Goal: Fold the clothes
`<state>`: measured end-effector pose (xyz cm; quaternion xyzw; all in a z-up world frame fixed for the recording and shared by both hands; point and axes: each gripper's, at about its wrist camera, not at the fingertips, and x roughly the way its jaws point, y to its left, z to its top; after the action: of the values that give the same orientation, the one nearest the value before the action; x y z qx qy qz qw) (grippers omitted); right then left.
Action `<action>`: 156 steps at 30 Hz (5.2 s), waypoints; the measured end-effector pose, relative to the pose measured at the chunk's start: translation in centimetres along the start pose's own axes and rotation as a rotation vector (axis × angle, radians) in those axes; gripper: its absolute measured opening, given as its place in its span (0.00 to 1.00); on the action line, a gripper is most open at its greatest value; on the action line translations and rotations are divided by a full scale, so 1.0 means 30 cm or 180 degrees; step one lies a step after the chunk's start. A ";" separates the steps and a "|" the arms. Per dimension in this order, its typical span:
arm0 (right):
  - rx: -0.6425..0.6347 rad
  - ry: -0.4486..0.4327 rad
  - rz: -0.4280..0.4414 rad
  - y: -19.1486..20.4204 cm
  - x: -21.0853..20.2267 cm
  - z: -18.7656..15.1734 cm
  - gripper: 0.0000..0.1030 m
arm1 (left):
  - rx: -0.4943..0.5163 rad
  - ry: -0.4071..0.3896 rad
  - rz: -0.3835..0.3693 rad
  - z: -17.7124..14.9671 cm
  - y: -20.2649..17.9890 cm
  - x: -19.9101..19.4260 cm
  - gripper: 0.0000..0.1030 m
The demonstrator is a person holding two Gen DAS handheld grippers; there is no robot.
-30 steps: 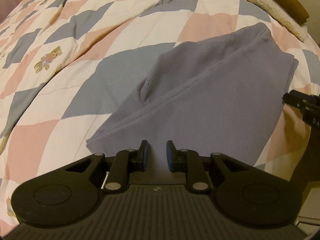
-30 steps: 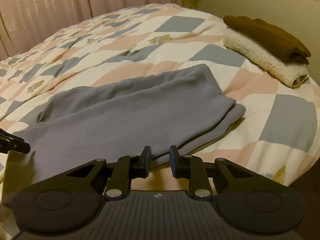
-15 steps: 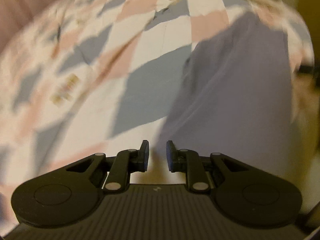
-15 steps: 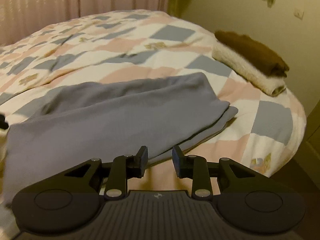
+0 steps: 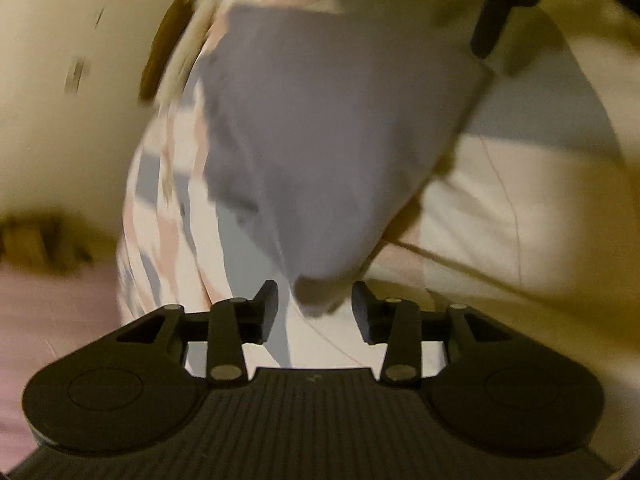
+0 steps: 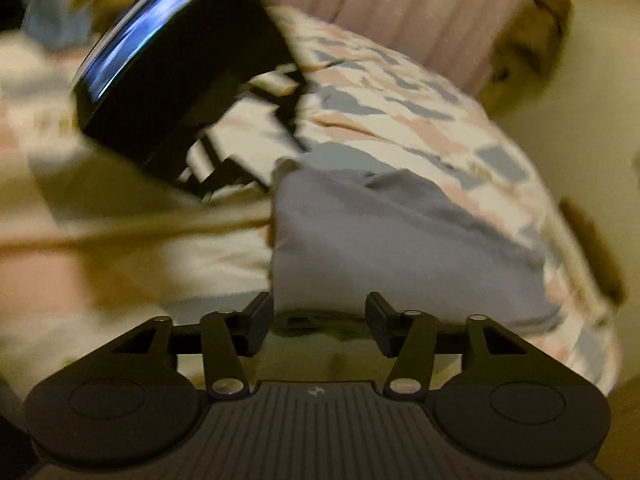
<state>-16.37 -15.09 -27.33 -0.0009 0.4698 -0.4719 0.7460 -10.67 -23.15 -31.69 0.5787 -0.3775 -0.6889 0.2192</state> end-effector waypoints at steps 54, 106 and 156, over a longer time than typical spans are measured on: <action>0.2716 -0.0081 0.1790 -1.196 0.296 -0.185 0.16 | -0.1934 -0.0029 -0.0878 0.312 0.813 0.359 0.14; 0.1876 -0.0164 0.1106 -1.564 0.585 -0.276 0.15 | -0.4579 0.0980 0.0005 0.422 0.808 0.538 0.20; 0.1375 0.0638 0.1183 -1.507 0.657 -0.268 0.16 | -0.5796 0.1281 -0.0651 0.516 0.716 0.491 0.13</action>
<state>-51.57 -50.50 -25.52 0.2904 0.4220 -0.4141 0.7524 -31.91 -43.21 -23.67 0.3229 0.4047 -0.6221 0.5873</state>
